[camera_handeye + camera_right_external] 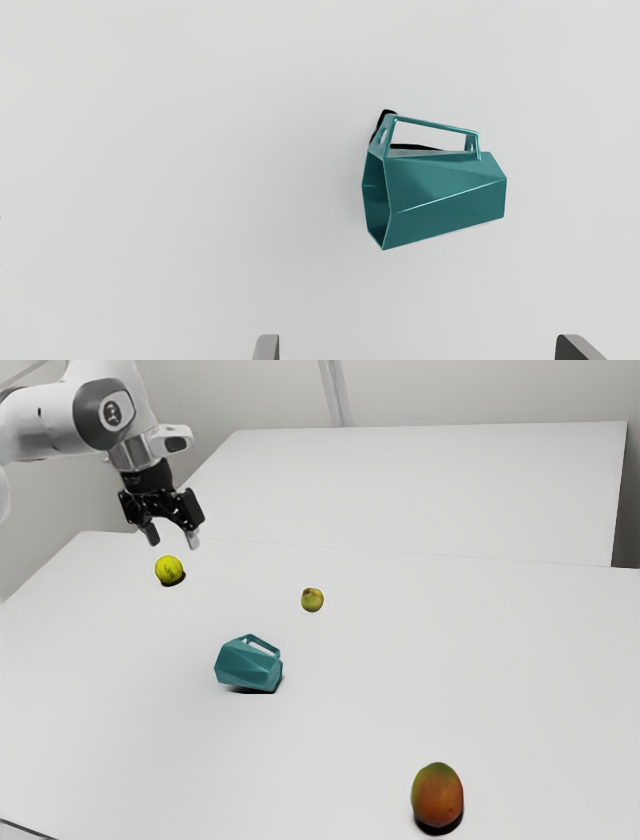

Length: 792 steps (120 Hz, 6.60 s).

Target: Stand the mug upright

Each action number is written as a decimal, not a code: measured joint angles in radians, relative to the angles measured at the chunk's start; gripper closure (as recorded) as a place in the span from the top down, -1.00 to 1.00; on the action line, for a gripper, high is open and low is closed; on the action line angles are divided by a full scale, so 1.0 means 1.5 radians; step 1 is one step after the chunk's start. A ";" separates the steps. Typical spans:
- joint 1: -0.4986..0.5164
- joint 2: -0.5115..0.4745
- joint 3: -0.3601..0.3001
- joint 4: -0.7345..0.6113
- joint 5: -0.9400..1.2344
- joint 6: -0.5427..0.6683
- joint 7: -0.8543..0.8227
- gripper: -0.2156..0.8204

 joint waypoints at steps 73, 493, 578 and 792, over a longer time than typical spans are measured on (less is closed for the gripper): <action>0.147 0.105 0.051 -0.161 -0.443 0.060 0.160 0.58; 0.085 -0.043 -0.131 -0.433 0.105 0.491 -0.034 -0.92; 0.032 -0.023 -0.150 -0.445 0.119 0.518 -0.273 -0.93; -0.067 -0.051 -0.099 0.003 0.003 0.100 -0.158 0.56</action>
